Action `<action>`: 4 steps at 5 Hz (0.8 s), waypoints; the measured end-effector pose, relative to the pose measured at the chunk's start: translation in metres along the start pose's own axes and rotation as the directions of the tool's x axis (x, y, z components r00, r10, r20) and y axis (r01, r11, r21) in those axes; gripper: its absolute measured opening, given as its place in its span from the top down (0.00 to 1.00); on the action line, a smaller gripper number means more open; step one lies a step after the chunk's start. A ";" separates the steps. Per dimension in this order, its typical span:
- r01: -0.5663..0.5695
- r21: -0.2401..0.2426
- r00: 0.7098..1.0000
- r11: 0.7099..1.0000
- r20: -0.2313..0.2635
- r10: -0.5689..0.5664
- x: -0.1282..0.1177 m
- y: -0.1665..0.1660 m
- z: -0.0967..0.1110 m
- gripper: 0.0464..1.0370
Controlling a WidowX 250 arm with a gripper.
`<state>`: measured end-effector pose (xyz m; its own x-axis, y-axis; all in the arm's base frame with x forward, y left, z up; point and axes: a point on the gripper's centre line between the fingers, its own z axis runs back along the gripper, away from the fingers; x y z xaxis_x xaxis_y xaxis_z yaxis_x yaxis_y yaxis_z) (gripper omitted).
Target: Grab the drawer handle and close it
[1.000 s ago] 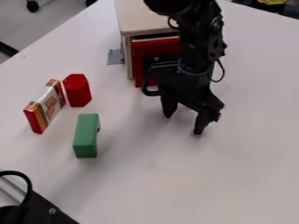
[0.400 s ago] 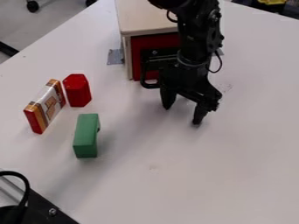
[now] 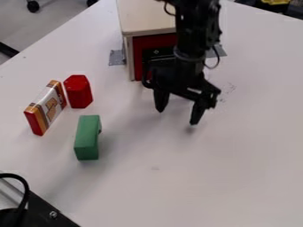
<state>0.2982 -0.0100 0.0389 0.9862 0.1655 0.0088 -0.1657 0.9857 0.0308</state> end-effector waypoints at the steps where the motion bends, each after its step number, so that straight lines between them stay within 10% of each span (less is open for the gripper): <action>1: -0.085 -0.049 0.996 0.995 -0.043 0.083 -0.017 0.006 0.037 0.05; 4: -0.138 -0.144 0.990 0.980 0.016 0.142 -0.056 0.024 0.106 0.05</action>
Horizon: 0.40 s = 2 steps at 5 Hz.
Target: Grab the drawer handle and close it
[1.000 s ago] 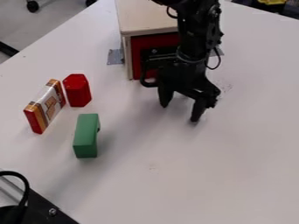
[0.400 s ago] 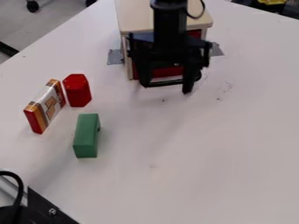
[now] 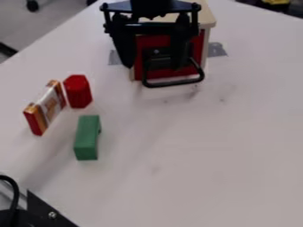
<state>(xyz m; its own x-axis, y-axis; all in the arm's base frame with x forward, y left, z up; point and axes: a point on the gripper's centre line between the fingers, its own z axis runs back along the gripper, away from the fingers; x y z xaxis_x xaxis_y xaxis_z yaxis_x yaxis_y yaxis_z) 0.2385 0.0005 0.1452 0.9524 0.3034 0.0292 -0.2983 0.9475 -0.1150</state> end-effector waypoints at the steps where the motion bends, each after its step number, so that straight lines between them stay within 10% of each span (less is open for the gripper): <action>1: 0.051 0.006 0.998 0.999 0.027 -0.051 -0.004 -0.001 0.002 0.05; 2: 0.102 0.027 0.995 0.994 0.020 -0.103 -0.009 -0.003 -0.005 0.05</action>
